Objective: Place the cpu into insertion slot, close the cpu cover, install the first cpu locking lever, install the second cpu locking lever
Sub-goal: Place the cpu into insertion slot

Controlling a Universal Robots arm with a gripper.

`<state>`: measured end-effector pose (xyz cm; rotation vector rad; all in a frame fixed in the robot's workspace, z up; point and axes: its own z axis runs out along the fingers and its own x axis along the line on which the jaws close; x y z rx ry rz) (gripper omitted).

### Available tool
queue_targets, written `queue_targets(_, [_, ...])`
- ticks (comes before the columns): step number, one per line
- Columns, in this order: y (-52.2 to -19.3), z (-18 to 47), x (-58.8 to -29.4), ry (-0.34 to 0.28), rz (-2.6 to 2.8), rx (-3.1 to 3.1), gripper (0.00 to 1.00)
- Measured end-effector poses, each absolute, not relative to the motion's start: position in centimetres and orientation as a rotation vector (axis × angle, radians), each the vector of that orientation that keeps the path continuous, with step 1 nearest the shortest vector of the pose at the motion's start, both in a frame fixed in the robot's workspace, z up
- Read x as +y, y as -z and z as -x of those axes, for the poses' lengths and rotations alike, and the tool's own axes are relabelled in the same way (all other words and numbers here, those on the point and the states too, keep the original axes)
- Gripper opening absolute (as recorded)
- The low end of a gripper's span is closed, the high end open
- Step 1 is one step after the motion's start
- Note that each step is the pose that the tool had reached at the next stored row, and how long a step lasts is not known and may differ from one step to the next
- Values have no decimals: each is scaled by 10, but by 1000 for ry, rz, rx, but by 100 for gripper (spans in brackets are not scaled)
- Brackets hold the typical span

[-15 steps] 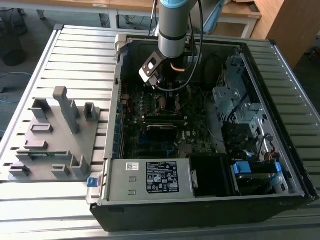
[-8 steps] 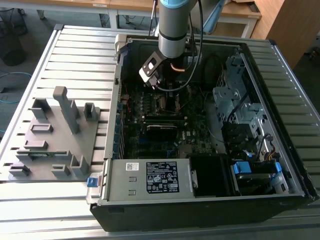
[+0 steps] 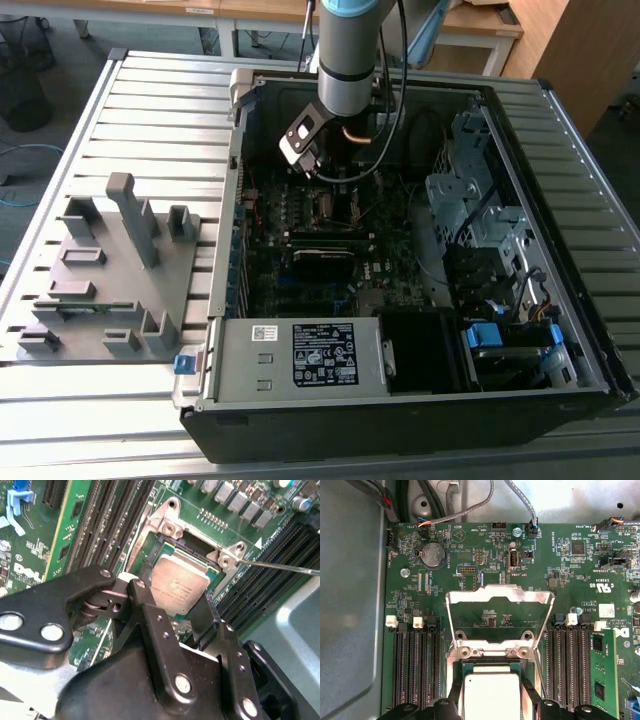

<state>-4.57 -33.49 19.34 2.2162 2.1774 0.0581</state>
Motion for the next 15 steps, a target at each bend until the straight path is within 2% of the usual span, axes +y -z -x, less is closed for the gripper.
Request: queue_targets(15, [-196,46,-335,-71,-2228,2177,54])
